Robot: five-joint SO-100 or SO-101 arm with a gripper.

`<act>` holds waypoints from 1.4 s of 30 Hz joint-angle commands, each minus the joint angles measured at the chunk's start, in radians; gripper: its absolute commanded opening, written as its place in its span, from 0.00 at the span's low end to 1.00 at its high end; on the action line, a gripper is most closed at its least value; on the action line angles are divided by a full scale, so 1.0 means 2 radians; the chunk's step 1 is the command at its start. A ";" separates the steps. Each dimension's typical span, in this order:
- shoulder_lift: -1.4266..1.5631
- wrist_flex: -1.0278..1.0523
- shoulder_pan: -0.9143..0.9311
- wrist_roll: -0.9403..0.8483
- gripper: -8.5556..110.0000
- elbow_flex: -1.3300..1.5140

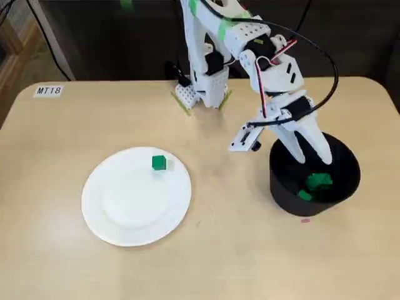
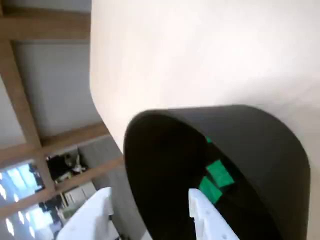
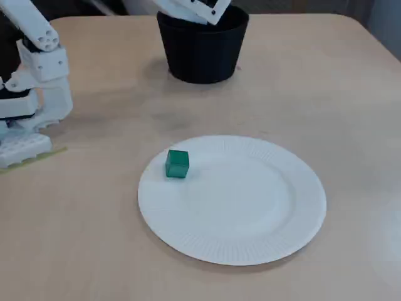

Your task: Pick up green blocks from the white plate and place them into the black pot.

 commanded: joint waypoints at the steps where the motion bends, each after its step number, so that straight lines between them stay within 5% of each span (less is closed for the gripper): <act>1: 0.025 0.028 0.030 -0.001 0.05 -0.025; 12: 0.058 0.265 0.275 -0.076 0.05 -0.110; 22: -0.042 0.318 0.451 -0.138 0.05 -0.110; 31: -0.092 0.311 0.492 -0.117 0.05 -0.119; 42: -0.166 0.316 0.497 -0.216 0.05 -0.170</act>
